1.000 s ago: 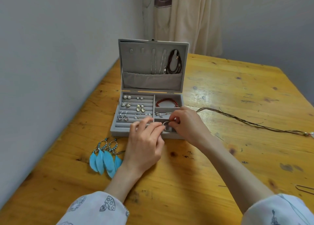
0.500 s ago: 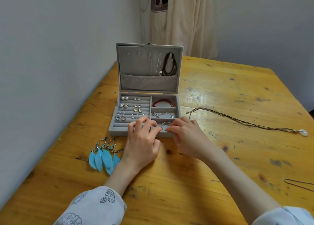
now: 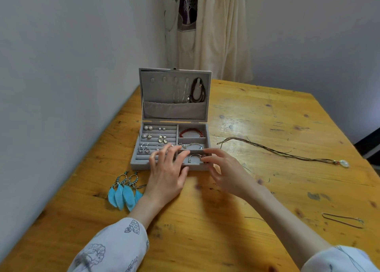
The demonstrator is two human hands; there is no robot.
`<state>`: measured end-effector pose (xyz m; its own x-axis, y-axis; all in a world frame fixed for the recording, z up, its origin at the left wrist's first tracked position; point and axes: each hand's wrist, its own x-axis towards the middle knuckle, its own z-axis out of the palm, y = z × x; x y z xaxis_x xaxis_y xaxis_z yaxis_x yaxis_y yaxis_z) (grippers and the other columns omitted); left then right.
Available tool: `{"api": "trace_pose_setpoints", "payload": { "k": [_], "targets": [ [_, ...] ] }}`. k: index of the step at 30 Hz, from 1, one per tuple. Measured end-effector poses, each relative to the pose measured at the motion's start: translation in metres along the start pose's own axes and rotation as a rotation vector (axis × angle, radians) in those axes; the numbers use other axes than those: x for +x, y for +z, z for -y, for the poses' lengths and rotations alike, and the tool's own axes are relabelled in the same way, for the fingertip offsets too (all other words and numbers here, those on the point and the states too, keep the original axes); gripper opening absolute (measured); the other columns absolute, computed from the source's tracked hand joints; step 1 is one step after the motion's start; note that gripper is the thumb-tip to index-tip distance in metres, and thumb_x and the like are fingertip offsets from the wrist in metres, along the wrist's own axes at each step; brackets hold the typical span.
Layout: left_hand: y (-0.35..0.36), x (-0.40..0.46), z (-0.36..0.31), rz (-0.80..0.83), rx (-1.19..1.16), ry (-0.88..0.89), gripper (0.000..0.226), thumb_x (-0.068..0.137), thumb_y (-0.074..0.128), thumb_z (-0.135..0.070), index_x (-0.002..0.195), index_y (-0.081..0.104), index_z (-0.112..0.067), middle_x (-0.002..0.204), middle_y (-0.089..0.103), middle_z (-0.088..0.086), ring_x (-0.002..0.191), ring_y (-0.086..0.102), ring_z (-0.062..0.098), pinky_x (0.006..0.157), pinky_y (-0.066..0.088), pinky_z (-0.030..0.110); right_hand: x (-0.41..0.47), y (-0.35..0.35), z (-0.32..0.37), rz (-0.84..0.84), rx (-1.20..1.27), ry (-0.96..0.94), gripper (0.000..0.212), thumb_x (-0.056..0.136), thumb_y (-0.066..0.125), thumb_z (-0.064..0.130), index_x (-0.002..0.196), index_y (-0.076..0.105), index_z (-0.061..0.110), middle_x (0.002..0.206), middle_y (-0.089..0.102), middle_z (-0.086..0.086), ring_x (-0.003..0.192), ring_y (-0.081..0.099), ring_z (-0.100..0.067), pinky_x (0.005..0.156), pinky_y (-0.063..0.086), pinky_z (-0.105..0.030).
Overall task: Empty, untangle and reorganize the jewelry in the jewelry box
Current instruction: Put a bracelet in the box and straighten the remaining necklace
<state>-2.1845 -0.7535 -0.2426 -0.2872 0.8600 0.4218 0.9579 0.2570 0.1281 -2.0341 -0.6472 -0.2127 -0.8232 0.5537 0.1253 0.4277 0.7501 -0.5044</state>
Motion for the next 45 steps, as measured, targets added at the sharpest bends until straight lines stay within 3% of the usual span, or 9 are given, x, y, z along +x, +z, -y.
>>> {"api": "trace_pose_setpoints", "payload": {
  "k": [6,14,21,25,27,30,35,40,45],
  "targets": [
    [-0.001,0.003,-0.003,0.036,0.054,-0.076,0.048,0.077,0.068,-0.029,0.122,0.054,-0.017,0.124,0.053,0.011,0.124,0.043,0.032,0.1,0.029,0.049,-0.001,0.017,0.0,-0.087,-0.006,0.028,0.027,0.093,0.049,0.015,0.117,0.063,0.013,0.14,0.046,-0.005,0.127,0.046,-0.023,0.105,0.033,-0.029],
    [-0.002,0.03,-0.003,0.064,0.054,-0.172,0.056,0.087,0.054,-0.034,0.137,0.029,-0.025,0.142,0.029,0.006,0.135,0.017,0.024,0.105,0.015,0.04,0.026,0.017,0.005,-0.155,0.017,0.106,0.029,0.092,0.05,0.012,0.119,0.061,0.011,0.139,0.048,-0.005,0.125,0.048,-0.023,0.106,0.032,-0.031],
    [-0.02,-0.014,-0.019,0.038,-0.191,-0.078,0.047,0.088,0.053,-0.022,0.133,0.039,-0.021,0.136,0.038,0.002,0.129,0.03,0.016,0.105,0.024,0.032,-0.037,0.007,-0.003,-0.163,0.044,0.187,0.033,0.093,0.049,0.021,0.124,0.055,0.016,0.132,0.052,0.001,0.123,0.046,-0.016,0.097,0.028,-0.018],
    [-0.032,-0.049,-0.014,0.028,-0.146,-0.185,0.043,0.091,0.046,-0.019,0.133,0.041,-0.018,0.142,0.037,0.004,0.138,0.021,0.019,0.113,0.008,0.038,-0.086,0.009,-0.005,-0.109,-0.049,0.184,0.033,0.093,0.047,0.025,0.125,0.054,0.018,0.13,0.052,0.001,0.121,0.046,-0.015,0.097,0.027,-0.017],
    [-0.041,-0.056,0.002,0.092,-0.077,-0.349,0.048,0.094,0.038,-0.026,0.141,0.028,-0.018,0.151,0.022,0.008,0.142,0.006,0.023,0.112,-0.005,0.042,-0.101,0.016,0.002,-0.059,-0.063,0.154,0.04,0.094,0.045,0.029,0.133,0.046,0.019,0.14,0.044,-0.002,0.13,0.037,-0.017,0.107,0.025,-0.024],
    [-0.053,-0.066,0.023,0.335,-0.041,-0.546,0.061,0.097,0.025,-0.041,0.146,0.003,-0.013,0.154,-0.004,0.014,0.141,-0.012,0.029,0.111,-0.01,0.047,-0.113,0.032,0.012,0.029,-0.192,0.139,0.049,0.097,0.033,0.04,0.143,0.027,0.025,0.154,0.017,0.0,0.143,0.01,-0.017,0.116,0.002,-0.033],
    [-0.051,-0.097,-0.004,0.448,-0.059,-0.391,0.059,0.098,0.015,-0.04,0.145,-0.007,-0.013,0.153,-0.015,0.011,0.14,-0.017,0.027,0.113,-0.004,0.045,-0.116,0.043,0.015,-0.025,-0.239,0.181,0.048,0.097,0.029,0.042,0.143,0.025,0.03,0.156,0.011,0.004,0.144,0.001,-0.013,0.117,-0.005,-0.033],
    [-0.046,-0.104,-0.05,0.426,-0.012,-0.234,0.055,0.098,0.017,-0.042,0.146,0.009,-0.017,0.155,0.003,0.006,0.142,-0.001,0.024,0.114,0.006,0.043,-0.104,0.037,0.022,-0.172,-0.093,0.247,0.034,0.095,0.041,0.034,0.127,0.051,0.027,0.139,0.045,0.002,0.132,0.032,-0.017,0.109,0.018,-0.033],
    [-0.053,-0.096,-0.056,0.256,-0.098,-0.187,0.038,0.098,0.025,-0.035,0.133,0.039,-0.027,0.14,0.041,-0.008,0.129,0.032,0.013,0.097,0.027,0.035,-0.084,0.041,0.036,-0.166,-0.106,0.241,0.033,0.093,0.043,0.035,0.124,0.054,0.031,0.126,0.053,0.005,0.122,0.039,-0.018,0.095,0.023,-0.036]
  ]
}}
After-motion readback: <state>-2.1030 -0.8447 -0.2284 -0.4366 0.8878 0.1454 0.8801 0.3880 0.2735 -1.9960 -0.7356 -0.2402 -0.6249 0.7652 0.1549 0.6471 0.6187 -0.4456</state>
